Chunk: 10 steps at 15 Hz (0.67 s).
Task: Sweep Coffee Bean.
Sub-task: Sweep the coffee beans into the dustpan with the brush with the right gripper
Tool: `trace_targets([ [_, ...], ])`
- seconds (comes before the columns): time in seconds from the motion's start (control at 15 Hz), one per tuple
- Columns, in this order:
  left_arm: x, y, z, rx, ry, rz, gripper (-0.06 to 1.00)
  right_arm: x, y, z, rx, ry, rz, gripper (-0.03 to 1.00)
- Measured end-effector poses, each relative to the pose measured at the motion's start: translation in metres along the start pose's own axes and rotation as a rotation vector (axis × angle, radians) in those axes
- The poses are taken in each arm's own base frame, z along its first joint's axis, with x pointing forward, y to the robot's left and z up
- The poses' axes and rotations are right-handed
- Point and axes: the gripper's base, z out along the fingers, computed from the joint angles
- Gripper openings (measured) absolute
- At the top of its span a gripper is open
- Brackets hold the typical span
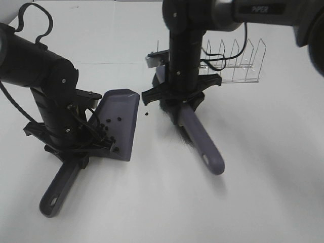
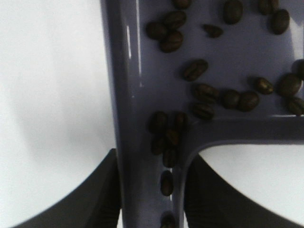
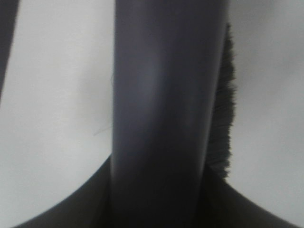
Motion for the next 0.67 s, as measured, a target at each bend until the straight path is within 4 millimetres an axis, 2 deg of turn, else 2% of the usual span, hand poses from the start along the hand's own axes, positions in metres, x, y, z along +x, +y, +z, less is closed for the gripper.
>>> trace_targets([
  [0.13,0.0,0.0,0.0,0.0,0.0,0.004,0.32,-0.006,0.035,0.01,-0.05,0.0,-0.043,0.27],
  [0.27,0.0,0.0,0.0,0.0,0.0,0.008,0.32,-0.011,0.059,-0.002,-0.158,-0.039,-0.066,0.27],
  [0.47,0.0,0.0,0.0,0.0,-0.003,0.023,0.32,-0.022,0.073,-0.032,-0.31,-0.121,-0.093,0.27],
  [0.67,0.0,0.0,0.0,0.0,-0.003,0.028,0.32,-0.029,0.072,-0.063,-0.324,-0.226,-0.111,0.27],
])
